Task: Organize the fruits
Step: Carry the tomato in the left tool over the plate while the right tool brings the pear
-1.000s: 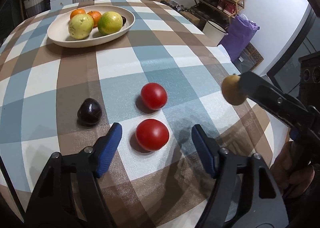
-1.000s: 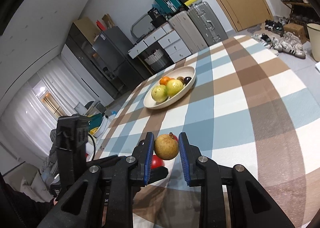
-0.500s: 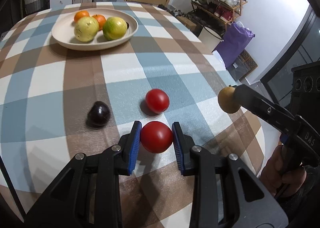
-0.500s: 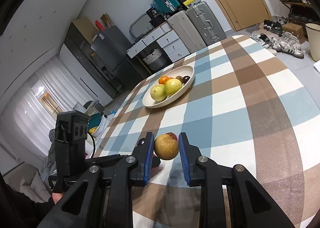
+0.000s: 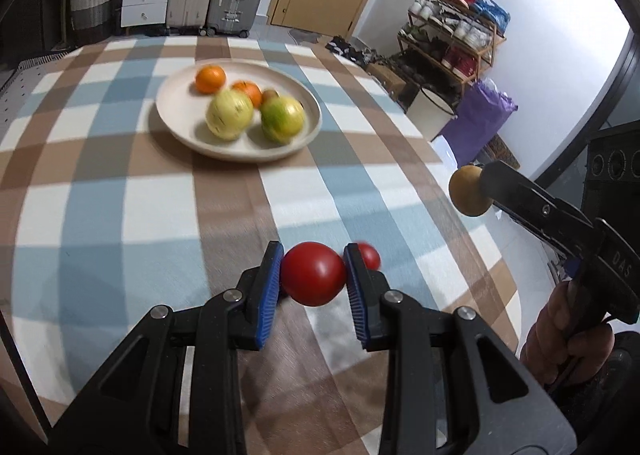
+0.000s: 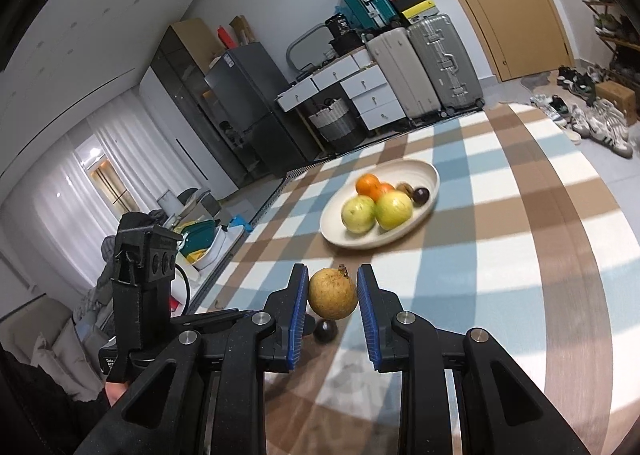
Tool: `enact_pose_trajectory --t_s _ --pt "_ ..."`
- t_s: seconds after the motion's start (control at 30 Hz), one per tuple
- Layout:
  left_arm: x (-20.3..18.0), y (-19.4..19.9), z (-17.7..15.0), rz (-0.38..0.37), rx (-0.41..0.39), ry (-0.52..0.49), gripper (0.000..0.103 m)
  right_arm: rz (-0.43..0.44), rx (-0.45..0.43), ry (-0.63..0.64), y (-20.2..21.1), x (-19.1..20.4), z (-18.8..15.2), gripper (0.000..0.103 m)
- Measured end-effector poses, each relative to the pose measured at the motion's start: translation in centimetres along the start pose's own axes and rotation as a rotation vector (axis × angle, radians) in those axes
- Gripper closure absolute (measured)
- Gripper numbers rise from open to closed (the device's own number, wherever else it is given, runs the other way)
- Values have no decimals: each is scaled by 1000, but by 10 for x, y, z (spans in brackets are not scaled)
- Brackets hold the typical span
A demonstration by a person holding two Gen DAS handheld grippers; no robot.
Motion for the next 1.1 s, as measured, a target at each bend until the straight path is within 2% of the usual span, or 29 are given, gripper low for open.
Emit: enact_pose_trajectory --t_s 0.27,0.53,0.83,1.1 --pt "24 23 61 20 -56 4 75 18 2 56 -24 17 51 78" --pt "45 27 121 31 -69 11 75 55 17 75 -56 28 93 78" --pt "67 4 160 46 -51 28 75 60 46 57 -101 21 123 78" --pt "83 -35 187 56 -18 21 75 44 80 26 -142 0 138 78"
Point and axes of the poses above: each gripper's, at about its wrist camera, not at the fingertips, and y roughly against the way its jaws point, x to its left, z to its top, the point moved 1 cm from there along -y, roughly the way its jaws point, and after that the axes turned 6 degrees about -z, right-handed, at the moved point
